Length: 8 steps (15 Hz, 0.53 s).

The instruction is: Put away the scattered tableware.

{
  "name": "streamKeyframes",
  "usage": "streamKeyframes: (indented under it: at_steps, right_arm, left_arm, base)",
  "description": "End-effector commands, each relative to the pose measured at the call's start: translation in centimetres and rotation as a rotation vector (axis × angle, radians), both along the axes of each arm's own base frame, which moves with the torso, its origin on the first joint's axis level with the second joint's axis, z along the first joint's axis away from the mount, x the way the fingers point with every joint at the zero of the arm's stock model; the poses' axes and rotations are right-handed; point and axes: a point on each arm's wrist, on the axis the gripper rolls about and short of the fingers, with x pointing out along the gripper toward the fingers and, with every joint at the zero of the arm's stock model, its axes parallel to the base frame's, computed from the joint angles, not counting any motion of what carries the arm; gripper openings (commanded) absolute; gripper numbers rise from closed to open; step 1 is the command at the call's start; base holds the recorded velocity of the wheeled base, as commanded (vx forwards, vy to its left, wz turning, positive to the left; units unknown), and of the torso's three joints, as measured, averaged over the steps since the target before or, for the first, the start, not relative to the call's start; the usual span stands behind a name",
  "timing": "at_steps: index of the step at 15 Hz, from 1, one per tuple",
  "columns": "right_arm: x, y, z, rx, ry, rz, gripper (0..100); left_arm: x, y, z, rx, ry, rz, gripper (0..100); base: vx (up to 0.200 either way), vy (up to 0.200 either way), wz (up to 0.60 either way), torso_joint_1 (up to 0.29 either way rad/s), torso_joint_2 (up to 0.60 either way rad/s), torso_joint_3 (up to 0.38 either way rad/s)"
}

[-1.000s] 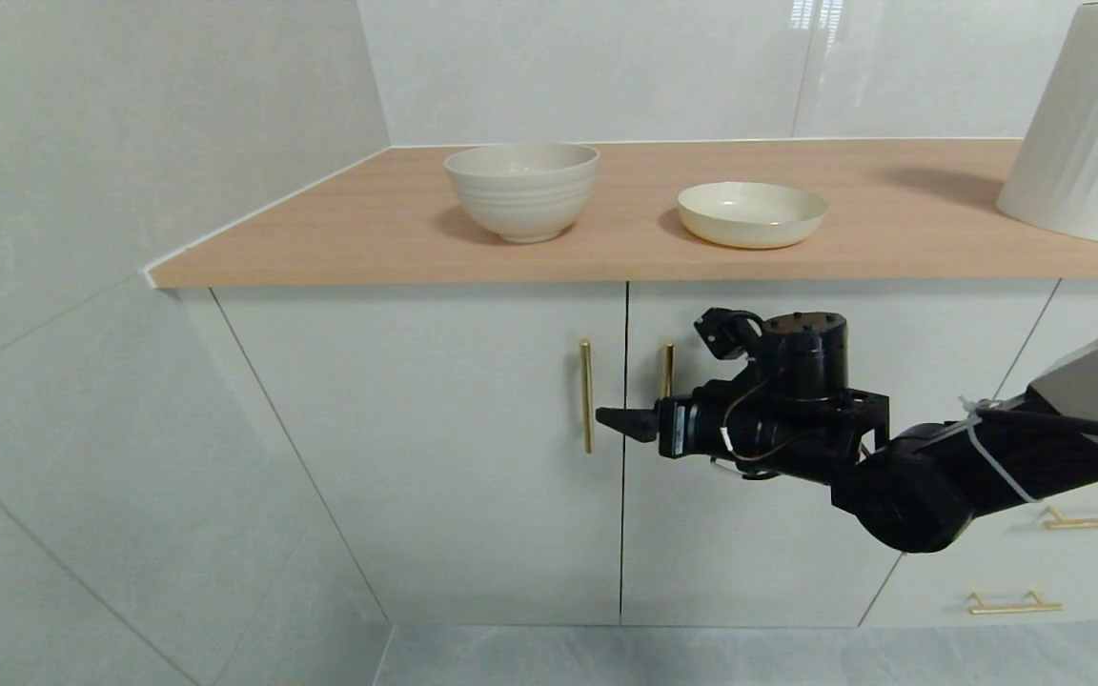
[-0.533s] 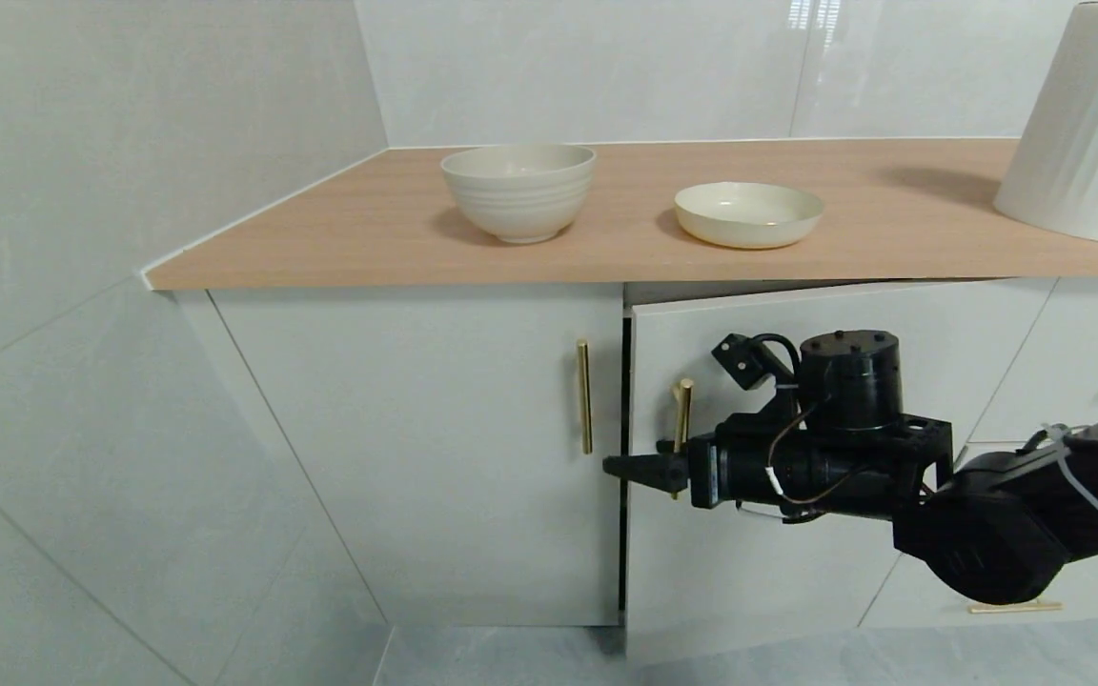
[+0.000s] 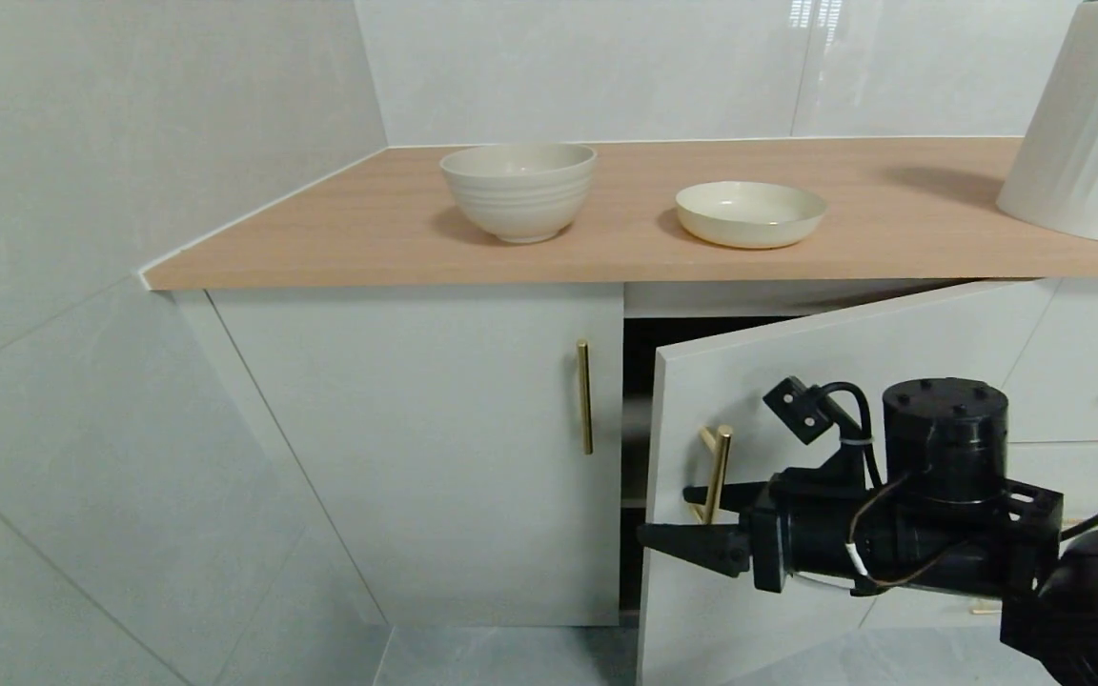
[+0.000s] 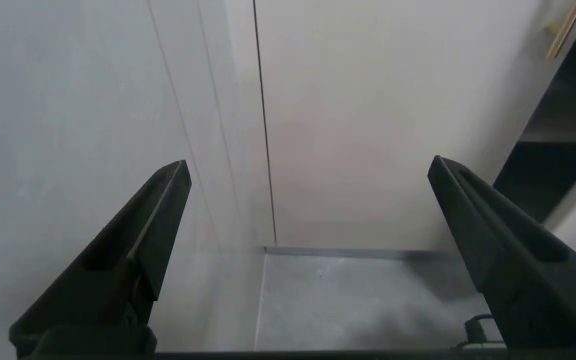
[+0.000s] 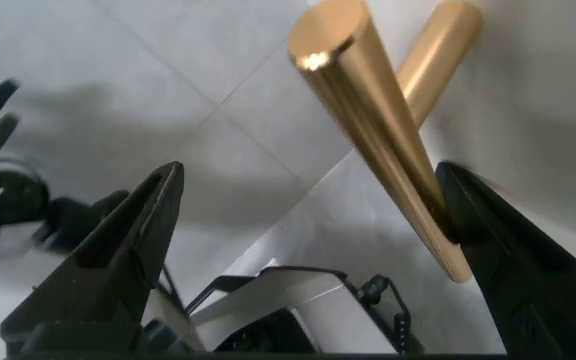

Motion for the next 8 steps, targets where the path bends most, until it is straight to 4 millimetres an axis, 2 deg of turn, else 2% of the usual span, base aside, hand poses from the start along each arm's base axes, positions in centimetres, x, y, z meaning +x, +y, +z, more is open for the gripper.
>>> streamKeyframes:
  at_steps: [1,3,4,6,7,8]
  right_arm:
    - [-1.7,-1.3,0.3,0.022,-0.028,-0.001,100]
    - [-2.4,-1.8,0.5,0.03,-0.04,0.0,100]
    - [-2.7,-2.0,0.6,0.031,-0.04,-0.001,100]
    - [-3.0,-2.3,0.6,0.029,-0.039,0.0,100]
    - [-3.2,-2.4,0.5,0.028,-0.038,0.0,100]
    - [-3.5,-2.7,0.5,0.028,-0.038,0.0,100]
  left_arm:
    - [0.0,0.0,0.0,0.003,0.0,0.0,100]
    - [-0.2,0.0,0.6,-0.003,-0.023,-0.003,100]
    - [-0.9,-0.1,3.0,-0.02,-0.088,-0.031,100]
    - [-1.0,-0.3,7.5,-0.032,-0.022,-0.184,100]
    - [-0.6,-0.4,9.0,-0.035,0.02,-0.234,100]
    - [2.0,-0.7,11.9,-0.059,0.125,-0.339,100]
  base:
    - [0.0,0.0,0.0,0.0,0.0,0.0]
    - [0.0,0.0,0.0,0.0,0.0,0.0]
    - [0.0,0.0,0.0,0.0,0.0,0.0]
    - [0.0,0.0,0.0,0.0,0.0,0.0]
    - [0.0,0.0,0.0,0.0,0.0,0.0]
    - [0.0,0.0,0.0,0.0,0.0,0.0]
